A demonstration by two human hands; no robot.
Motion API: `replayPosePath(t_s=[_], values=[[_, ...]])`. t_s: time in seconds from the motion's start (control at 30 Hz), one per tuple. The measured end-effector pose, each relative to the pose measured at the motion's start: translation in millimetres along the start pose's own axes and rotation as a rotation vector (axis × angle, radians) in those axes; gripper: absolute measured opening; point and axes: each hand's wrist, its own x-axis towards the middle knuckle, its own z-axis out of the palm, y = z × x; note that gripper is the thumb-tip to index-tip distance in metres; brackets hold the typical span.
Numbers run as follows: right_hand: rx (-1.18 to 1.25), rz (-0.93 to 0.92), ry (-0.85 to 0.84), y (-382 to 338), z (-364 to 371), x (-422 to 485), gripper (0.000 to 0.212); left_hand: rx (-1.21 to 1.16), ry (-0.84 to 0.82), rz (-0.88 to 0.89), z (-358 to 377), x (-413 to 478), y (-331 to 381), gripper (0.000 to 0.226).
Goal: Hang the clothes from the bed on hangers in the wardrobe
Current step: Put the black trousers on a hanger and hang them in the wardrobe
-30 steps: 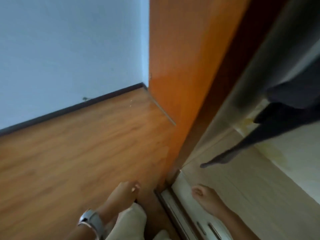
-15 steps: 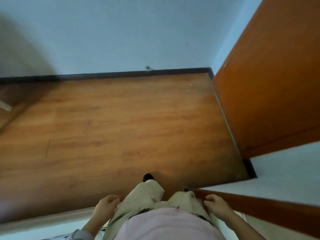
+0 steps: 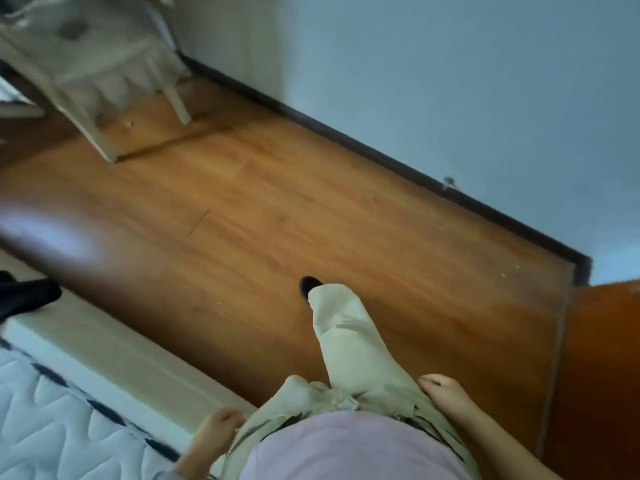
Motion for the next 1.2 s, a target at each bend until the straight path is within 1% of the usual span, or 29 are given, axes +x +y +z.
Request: replayPosePath(t_s=[0.03,0.1,0.17,0.23,0.33,0.4,0.5,0.57,0.63,0.7,0.77,0.87,0.97,1.07,1.13,1.2], values=[[-0.021,-0.012,-0.011,-23,-11,12,0.028,-0.020,0.016,-0.007,-2,7,11,0.019],[-0.055,-0.068,-0.018,-73,-35,38,0.025,-0.141,0.020,-0.031,-9,15,42,0.020],[-0.123,-0.114,-0.033,-128,-56,64,0.025,-0.287,0.104,-0.051,-20,21,80,0.016],[-0.191,-0.129,-0.066,-188,-70,83,0.026,-0.367,0.163,-0.020,-34,24,117,0.015],[-0.278,-0.202,-0.106,-282,-75,104,0.023,-0.467,0.239,0.028,-60,23,157,0.013],[-0.358,-0.285,-0.124,-347,-63,110,0.020,-0.588,0.300,-0.011,-77,25,161,0.015],[-0.410,-0.378,-0.194,-438,-26,116,0.017,-0.768,0.356,-0.128,-101,31,152,0.021],[-0.412,-0.396,-0.237,-493,6,121,0.019,-0.883,0.341,-0.221,-116,39,142,0.021],[-0.381,-0.410,-0.292,-541,41,122,0.018,-0.982,0.323,-0.278,-134,51,132,0.019],[-0.346,-0.421,-0.309,-585,78,120,0.017,-1.045,0.324,-0.324,-162,67,123,0.018],[-0.355,-0.418,-0.304,-620,112,115,0.016,-1.055,0.330,-0.368,-197,82,115,0.018],[-0.480,-0.419,-0.321,-661,158,105,0.019,-1.074,0.335,-0.348,-257,101,116,0.014],[-0.560,-0.354,-0.316,-707,194,95,0.018,-1.147,0.362,-0.310,-320,122,121,0.021],[-0.615,-0.359,-0.293,-758,227,86,0.019,-1.251,0.434,-0.310,-382,140,126,0.011],[-0.627,-0.372,-0.267,-795,252,84,0.019,-1.270,0.484,-0.262,-421,153,128,0.011],[-0.663,-0.370,-0.256,-831,277,86,0.018,-1.308,0.513,-0.268,-454,167,130,0.011]])
